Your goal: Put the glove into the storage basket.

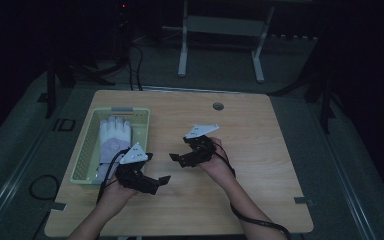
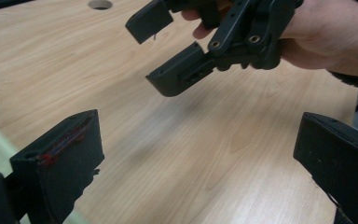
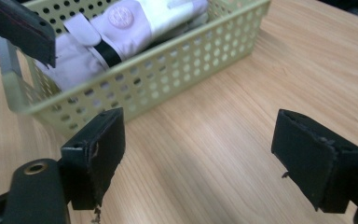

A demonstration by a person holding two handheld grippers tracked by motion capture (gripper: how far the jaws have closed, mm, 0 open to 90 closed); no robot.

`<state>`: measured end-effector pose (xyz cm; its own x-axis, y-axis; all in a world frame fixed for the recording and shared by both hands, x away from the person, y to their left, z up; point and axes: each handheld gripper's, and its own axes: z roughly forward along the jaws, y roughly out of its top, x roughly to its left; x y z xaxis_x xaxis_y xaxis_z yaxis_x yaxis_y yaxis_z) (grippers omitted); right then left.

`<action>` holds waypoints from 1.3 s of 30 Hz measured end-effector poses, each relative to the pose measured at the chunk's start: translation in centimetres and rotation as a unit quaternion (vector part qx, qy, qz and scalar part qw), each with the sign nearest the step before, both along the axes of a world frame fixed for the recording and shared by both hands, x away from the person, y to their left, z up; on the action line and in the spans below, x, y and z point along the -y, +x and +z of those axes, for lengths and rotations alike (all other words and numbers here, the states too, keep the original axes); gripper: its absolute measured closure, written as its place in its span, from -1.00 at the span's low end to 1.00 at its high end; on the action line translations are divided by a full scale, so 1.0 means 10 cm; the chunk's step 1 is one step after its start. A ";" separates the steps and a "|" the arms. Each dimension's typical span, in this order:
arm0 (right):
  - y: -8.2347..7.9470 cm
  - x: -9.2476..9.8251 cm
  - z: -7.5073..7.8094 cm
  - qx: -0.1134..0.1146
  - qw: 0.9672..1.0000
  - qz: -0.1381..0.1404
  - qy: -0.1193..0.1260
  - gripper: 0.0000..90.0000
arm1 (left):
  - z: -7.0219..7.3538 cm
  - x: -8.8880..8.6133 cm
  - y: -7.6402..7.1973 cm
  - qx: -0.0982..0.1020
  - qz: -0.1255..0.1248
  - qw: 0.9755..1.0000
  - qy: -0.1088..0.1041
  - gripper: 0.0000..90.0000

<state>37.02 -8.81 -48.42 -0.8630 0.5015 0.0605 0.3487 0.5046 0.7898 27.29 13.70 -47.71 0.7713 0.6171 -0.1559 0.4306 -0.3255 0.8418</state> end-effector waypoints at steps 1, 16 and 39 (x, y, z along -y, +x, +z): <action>0.00 0.02 -0.01 -0.001 1.000 -0.002 -0.002 -0.61 | -0.02 0.03 0.00 0.000 -0.003 1.000 0.001 -0.97; -0.11 0.42 -0.27 -0.001 1.000 0.001 -0.005 -0.62 | -0.23 0.41 -0.05 -0.013 -0.048 0.999 0.013 -0.97; -0.27 0.99 -0.55 0.007 0.999 -0.031 0.002 -0.62 | -0.58 0.80 -0.06 -0.029 -0.097 0.995 0.012 -0.97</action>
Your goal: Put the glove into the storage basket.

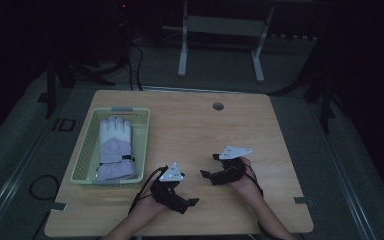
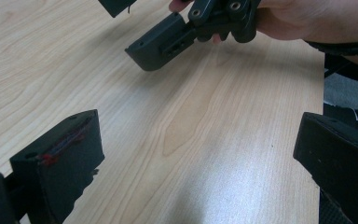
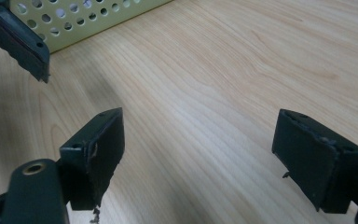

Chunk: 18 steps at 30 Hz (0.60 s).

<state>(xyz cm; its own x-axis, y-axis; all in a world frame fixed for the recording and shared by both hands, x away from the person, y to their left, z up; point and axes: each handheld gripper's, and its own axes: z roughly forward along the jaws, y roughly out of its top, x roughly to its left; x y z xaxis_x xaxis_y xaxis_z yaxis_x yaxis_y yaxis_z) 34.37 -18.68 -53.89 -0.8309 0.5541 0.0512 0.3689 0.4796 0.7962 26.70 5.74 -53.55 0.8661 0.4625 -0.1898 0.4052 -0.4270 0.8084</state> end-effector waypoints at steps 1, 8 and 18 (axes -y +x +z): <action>-0.02 0.04 -0.01 -0.002 1.000 -0.004 0.002 -0.62 | -0.03 0.02 0.00 -0.001 -0.004 1.000 0.006 -0.97; -0.12 0.15 -0.07 0.004 1.000 -0.008 -0.004 -0.64 | -0.10 0.11 -0.04 0.009 -0.019 0.999 0.025 -0.97; -0.26 0.26 -0.18 0.001 1.000 -0.018 -0.005 -0.65 | -0.15 0.22 -0.09 0.016 -0.034 0.999 0.028 -0.97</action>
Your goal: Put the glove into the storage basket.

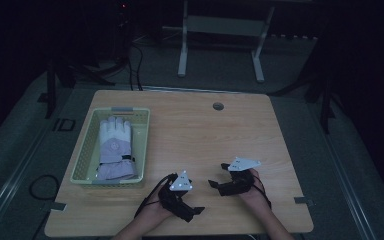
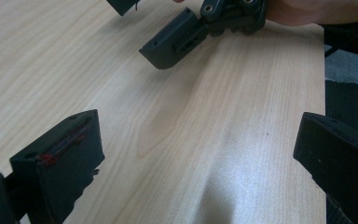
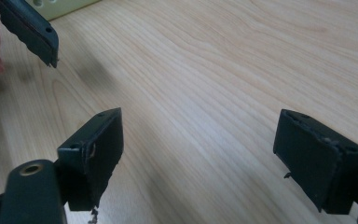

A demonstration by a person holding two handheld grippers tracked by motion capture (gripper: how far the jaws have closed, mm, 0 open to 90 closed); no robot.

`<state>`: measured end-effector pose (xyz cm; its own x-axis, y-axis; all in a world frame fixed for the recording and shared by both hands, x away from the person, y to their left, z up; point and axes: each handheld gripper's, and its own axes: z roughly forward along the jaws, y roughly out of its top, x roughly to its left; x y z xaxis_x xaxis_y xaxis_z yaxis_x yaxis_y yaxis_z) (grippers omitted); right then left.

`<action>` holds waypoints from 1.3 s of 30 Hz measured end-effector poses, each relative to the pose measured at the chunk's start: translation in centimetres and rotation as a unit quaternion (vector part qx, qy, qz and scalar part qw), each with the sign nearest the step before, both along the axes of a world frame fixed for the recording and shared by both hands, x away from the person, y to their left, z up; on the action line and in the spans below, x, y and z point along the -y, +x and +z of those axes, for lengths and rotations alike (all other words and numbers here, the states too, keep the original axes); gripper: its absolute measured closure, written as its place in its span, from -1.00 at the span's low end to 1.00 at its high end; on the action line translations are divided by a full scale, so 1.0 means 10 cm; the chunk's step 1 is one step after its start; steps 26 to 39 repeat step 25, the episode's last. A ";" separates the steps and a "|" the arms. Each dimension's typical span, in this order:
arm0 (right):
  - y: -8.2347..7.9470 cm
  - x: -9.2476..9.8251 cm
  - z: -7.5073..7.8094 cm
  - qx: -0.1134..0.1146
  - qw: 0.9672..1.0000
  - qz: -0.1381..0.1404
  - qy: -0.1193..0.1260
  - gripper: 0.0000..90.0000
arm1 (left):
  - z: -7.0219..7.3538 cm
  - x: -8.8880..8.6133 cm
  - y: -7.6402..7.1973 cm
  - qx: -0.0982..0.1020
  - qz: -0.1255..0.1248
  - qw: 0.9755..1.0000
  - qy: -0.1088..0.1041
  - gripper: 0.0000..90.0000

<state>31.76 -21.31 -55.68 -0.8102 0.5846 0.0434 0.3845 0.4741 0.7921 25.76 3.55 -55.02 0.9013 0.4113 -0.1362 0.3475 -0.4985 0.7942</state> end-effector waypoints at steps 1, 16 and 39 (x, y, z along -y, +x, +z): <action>-0.01 0.02 -0.01 0.001 1.000 0.000 -0.002 -0.65 | -0.01 0.01 0.00 0.000 -0.001 1.000 -0.001 -0.97; -0.01 0.21 -0.04 0.007 1.000 -0.014 0.001 -0.69 | -0.12 0.04 -0.01 -0.012 -0.007 1.000 -0.028 -0.97; 0.00 0.21 -0.05 0.011 1.000 -0.015 -0.003 -0.69 | -0.12 0.00 0.00 -0.014 -0.010 0.999 -0.042 -0.97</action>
